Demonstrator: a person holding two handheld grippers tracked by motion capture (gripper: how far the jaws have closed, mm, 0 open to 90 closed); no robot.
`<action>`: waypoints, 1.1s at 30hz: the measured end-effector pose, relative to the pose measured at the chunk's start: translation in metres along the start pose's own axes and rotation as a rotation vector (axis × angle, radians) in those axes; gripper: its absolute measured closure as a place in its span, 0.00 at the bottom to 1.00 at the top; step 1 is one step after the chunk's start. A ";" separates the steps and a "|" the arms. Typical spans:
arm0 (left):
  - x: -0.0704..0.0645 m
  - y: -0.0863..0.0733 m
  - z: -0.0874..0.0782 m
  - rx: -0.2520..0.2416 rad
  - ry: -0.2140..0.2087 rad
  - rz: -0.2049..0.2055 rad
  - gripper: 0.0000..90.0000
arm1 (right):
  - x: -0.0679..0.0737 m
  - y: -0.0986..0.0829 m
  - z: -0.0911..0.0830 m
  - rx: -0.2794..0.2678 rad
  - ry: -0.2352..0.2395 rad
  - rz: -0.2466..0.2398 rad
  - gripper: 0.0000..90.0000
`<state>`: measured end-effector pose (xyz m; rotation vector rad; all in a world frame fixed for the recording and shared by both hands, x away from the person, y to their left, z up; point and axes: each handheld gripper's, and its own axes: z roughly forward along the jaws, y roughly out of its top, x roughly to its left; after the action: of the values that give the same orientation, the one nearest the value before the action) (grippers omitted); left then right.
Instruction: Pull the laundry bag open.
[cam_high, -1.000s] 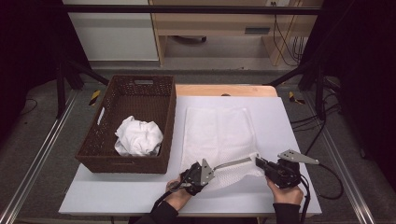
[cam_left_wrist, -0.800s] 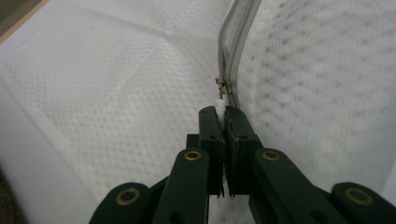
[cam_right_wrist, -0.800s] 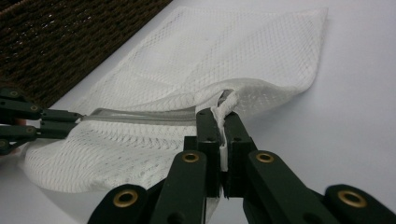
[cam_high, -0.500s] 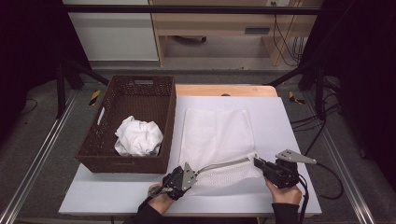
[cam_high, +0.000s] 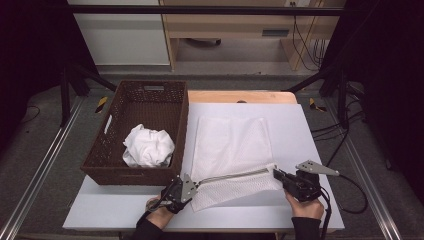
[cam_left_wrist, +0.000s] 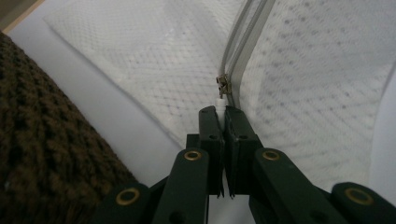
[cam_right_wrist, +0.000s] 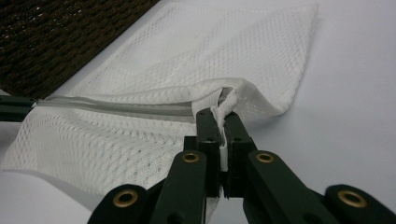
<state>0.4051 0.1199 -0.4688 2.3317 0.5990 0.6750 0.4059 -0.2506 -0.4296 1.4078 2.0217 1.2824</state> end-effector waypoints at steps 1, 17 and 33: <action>0.001 -0.002 -0.001 0.002 0.001 0.001 0.95 | -0.001 0.000 0.000 -0.003 0.001 -0.003 0.98; 0.011 -0.022 -0.010 0.056 0.028 -0.008 0.95 | -0.009 -0.006 -0.003 0.015 -0.012 0.027 0.98; 0.015 -0.028 -0.007 0.006 -0.022 -0.176 0.88 | -0.012 -0.032 0.019 0.107 -0.038 -0.017 0.91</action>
<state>0.4056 0.1505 -0.4787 2.2566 0.7866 0.5654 0.4073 -0.2556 -0.4684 1.4475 2.1000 1.1463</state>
